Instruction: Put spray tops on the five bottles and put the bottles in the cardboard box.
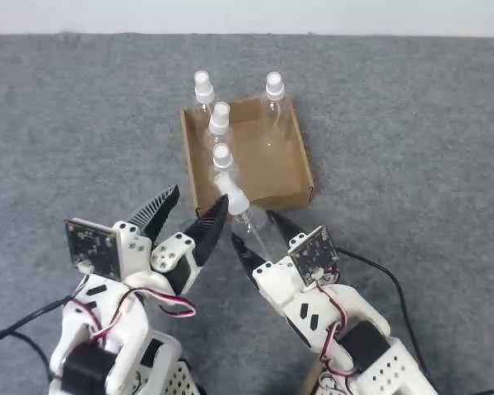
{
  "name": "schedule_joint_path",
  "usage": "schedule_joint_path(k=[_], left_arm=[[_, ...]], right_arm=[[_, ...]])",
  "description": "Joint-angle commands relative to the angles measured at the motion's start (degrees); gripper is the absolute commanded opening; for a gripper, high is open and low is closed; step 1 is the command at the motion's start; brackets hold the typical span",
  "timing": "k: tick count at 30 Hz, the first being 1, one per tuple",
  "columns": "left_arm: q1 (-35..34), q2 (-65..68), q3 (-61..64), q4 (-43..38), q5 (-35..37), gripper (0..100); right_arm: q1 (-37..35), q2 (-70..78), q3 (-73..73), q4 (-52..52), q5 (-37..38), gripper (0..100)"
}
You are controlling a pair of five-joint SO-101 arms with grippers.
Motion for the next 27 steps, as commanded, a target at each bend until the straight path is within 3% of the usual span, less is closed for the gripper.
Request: schedule_joint_path(k=[1, 10, 14, 27], left_arm=[[0.0, -0.26, 2.77, -5.01, 0.62, 23], [0.18, -0.18, 6.64, -8.26, 0.53, 22], [4.22, -0.18, 7.96, -8.26, 0.35, 22], [12.22, -0.18, 10.33, -7.3, -8.62, 12]], right_arm=[[0.48, -1.89, 0.0, -0.92, -0.44, 9.1], [0.48, -1.8, 0.0, -0.84, -0.44, 9.1], [0.48, -1.8, 0.0, -0.84, -0.44, 9.1], [0.48, -1.8, 0.0, 0.22, -0.44, 9.1]])
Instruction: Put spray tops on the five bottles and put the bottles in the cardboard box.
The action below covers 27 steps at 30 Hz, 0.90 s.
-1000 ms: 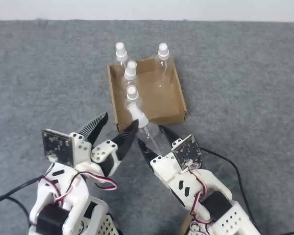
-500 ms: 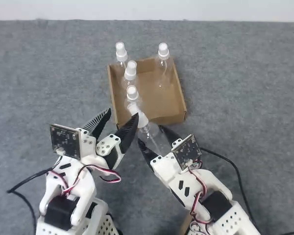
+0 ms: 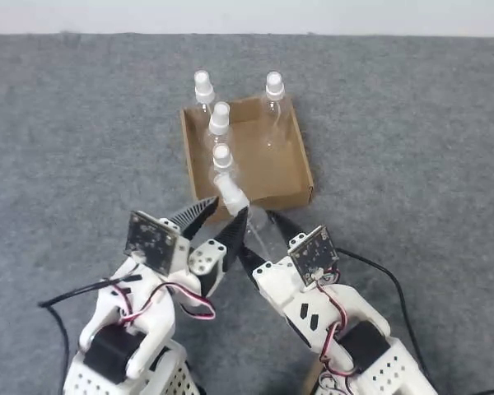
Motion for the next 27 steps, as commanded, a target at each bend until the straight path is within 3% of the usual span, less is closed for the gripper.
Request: schedule_joint_path(k=[1, 11, 17, 27], left_arm=[[2.9, -0.62, -0.48, -0.09, -3.08, 11], [5.01, -0.7, -2.42, 2.55, -4.84, 12], [5.01, -0.7, -8.84, 10.2, -4.4, 20], [3.52, -0.79, -11.47, 11.87, -4.31, 20]], right_arm=[[0.48, -1.8, 0.0, 0.04, -0.44, 9.1], [0.84, -1.8, 0.0, 0.04, -0.44, 9.1], [0.92, -1.8, 0.09, 0.04, -0.44, 9.1], [2.07, -1.8, 1.05, -0.75, -0.53, 9.1]])
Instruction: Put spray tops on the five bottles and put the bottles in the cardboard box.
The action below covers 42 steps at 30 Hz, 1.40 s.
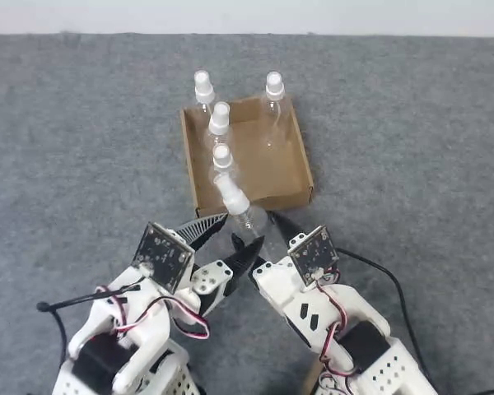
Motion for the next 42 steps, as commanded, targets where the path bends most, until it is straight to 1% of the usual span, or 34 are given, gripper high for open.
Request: schedule_joint_path(k=[1, 3, 6, 9, 11, 16, 19, 23, 26, 28, 31, 36, 42], left_arm=[[-2.81, -0.53, -5.67, 1.41, 0.09, 20], [-5.89, -0.53, -6.64, 1.41, 2.02, 20], [-10.64, -0.53, -8.13, 1.14, 5.71, 21], [-14.68, -0.53, -9.19, 0.97, 7.3, 21], [-17.14, -0.53, -9.27, 0.79, 8.09, 21], [-21.98, -0.53, -8.84, -2.81, 11.16, 21], [-22.59, -0.53, -8.84, -3.08, 11.34, 21], [-22.33, -0.53, -6.37, -3.08, 11.96, 21], [-22.59, -0.53, -4.0, -4.22, 15.38, 21], [-22.59, -0.53, -2.59, -5.1, 16.35, 21], [-22.51, -0.53, -1.98, -5.1, 16.44, 21], [-22.07, -0.53, -1.89, -5.1, 16.53, 21], [-21.27, -0.53, -0.4, -5.89, 16.44, 21]], right_arm=[[2.95, -1.8, 1.05, -1.54, -0.53, 9.1], [5.14, -1.8, 1.05, -2.86, -0.62, 9.1], [7.52, -1.8, 1.05, -4.26, -5.1, 9.1], [7.96, -1.8, 1.05, -4.97, -8.26, 9.4], [7.78, -1.8, 1.05, -4.97, -8.88, 9.5], [7.6, -1.89, 0.79, -5.05, -8.97, 9.5], [7.43, -1.89, 0.7, -7.52, -8.97, 9.5], [5.23, -1.89, 0.88, -11.38, -8.62, 9.1], [3.82, -1.89, 0.53, -12.62, -8.18, 9.1], [3.12, -1.89, 0.97, -13.93, -5.45, 9.1], [1.1, -1.89, 0.97, -14.55, -2.29, 9.1], [-6.46, -1.8, 0.97, -13.93, -1.85, 9.1], [-6.64, -1.8, 0.97, -13.85, -1.93, 9.1]])
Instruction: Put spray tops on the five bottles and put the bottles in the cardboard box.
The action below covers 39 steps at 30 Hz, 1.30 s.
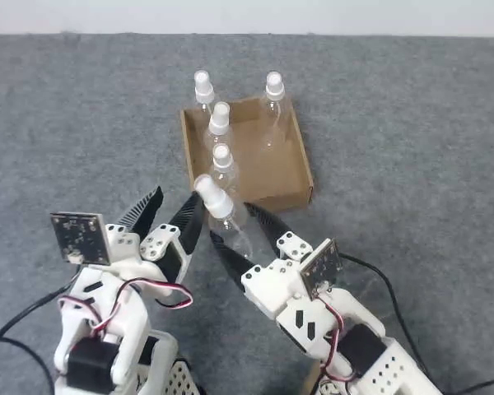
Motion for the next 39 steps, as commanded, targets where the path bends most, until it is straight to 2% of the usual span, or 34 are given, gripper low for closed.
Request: schedule_joint_path(k=[1, 8, 19, 23, 27, 39], left_arm=[[2.11, -0.35, 1.27, -3.25, 0.53, 21], [8.7, -0.35, 2.07, -3.16, 0.35, 21], [8.53, -0.35, 1.8, -2.29, -2.37, 20], [8.35, -0.35, 1.71, -2.29, -2.37, 20], [5.1, -0.35, 0.84, -2.29, -2.2, 20], [-1.85, -0.35, 0.48, -2.29, -2.2, 20]], right_arm=[[-0.75, -1.8, 0.97, -0.92, 0.7, 9.1], [-0.75, -1.8, 0.97, 3.12, 0.7, 9.1], [-0.66, -1.8, 0.97, 3.47, 0.7, 9.1], [1.71, -1.8, 1.05, 4.09, 0.62, 9.1], [4.62, -1.8, 1.05, 5.76, 0.62, 9.1], [5.67, -1.8, 0.97, 8.66, 0.62, 9.1]])
